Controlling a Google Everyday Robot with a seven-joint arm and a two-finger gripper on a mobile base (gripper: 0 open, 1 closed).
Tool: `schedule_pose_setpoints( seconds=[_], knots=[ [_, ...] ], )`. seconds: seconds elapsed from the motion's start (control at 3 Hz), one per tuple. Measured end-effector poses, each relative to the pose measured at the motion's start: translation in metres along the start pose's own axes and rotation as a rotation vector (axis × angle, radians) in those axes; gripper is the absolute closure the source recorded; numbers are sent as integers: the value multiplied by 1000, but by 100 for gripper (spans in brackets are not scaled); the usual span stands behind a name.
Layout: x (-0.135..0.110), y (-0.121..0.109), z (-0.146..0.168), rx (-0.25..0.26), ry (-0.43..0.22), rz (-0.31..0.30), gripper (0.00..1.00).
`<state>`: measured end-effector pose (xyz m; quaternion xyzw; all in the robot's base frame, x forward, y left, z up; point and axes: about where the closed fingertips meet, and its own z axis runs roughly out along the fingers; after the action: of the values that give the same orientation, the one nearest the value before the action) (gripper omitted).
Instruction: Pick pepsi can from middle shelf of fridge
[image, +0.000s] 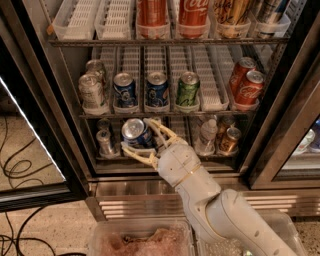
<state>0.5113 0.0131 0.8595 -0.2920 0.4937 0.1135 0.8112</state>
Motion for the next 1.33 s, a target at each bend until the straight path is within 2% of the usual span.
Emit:
schedule_pose_setpoints(
  seconds=[0.33, 0.67, 1.0, 1.33],
  knots=[
    [-27, 36, -22, -55, -99, 165, 100],
    [-51, 98, -53, -92, -91, 282, 100],
    [-51, 98, -53, -93, -92, 283, 100],
    [-51, 113, -71, -135, -70, 316, 100]
  ],
)
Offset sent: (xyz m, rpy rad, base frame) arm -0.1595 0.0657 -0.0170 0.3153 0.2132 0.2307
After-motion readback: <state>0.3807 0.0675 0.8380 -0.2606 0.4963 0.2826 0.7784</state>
